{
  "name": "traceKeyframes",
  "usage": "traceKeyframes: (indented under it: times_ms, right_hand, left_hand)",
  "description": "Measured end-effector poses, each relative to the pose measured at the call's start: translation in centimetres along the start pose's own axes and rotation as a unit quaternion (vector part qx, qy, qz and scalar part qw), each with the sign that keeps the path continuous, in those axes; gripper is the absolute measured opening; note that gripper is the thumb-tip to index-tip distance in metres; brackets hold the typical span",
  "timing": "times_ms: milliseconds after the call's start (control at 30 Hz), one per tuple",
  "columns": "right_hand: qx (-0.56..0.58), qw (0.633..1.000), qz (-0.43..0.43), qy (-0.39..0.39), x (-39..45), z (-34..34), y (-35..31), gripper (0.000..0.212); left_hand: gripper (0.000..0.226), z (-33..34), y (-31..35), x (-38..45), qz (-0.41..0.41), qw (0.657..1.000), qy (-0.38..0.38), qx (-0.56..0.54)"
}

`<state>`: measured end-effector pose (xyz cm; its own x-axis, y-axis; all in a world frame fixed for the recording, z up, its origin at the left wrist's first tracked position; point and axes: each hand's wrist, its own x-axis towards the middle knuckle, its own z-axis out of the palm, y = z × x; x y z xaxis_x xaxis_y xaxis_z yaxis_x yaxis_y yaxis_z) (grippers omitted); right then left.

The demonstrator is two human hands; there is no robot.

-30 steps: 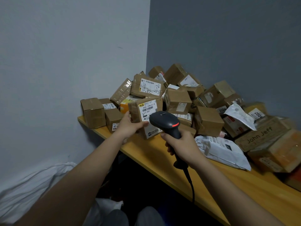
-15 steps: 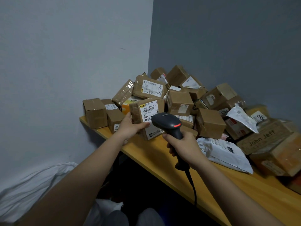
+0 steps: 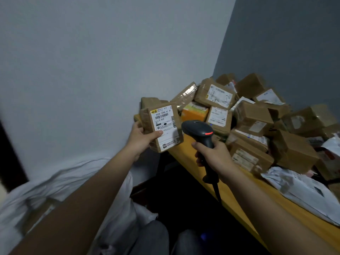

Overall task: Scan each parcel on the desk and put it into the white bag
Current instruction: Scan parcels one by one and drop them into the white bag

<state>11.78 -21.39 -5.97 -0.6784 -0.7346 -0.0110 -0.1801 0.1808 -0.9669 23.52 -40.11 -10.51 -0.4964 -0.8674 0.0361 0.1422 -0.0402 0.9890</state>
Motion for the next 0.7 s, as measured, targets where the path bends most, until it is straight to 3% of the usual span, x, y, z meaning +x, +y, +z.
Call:
traceKeyframes:
  times_ms: [267, 467, 600, 700]
  right_hand:
    - [-0.099, 0.991, -0.038, -0.076, 4.6, 13.7, 4.0, 0.024]
    - [-0.156, 0.975, 0.000, -0.158, 6.8, 23.0, 9.1, 0.022]
    - [-0.220, 0.957, 0.020, -0.188, 8.6, 27.1, 13.6, 0.022]
    - [-0.251, 0.946, 0.043, -0.200, 9.9, 28.7, 17.1, 0.021]
  left_hand:
    - [0.073, -15.9, -6.7, -0.8, -0.049, 0.984, 0.171, 0.023]
    - [0.080, -25.5, -15.4, -3.1, -0.134, 0.948, 0.278, 0.083]
    - [0.095, -29.7, -20.4, -4.5, -0.188, 0.915, 0.277, 0.226]
    - [0.087, -30.5, -23.2, -4.0, -0.188, 0.895, 0.235, 0.330]
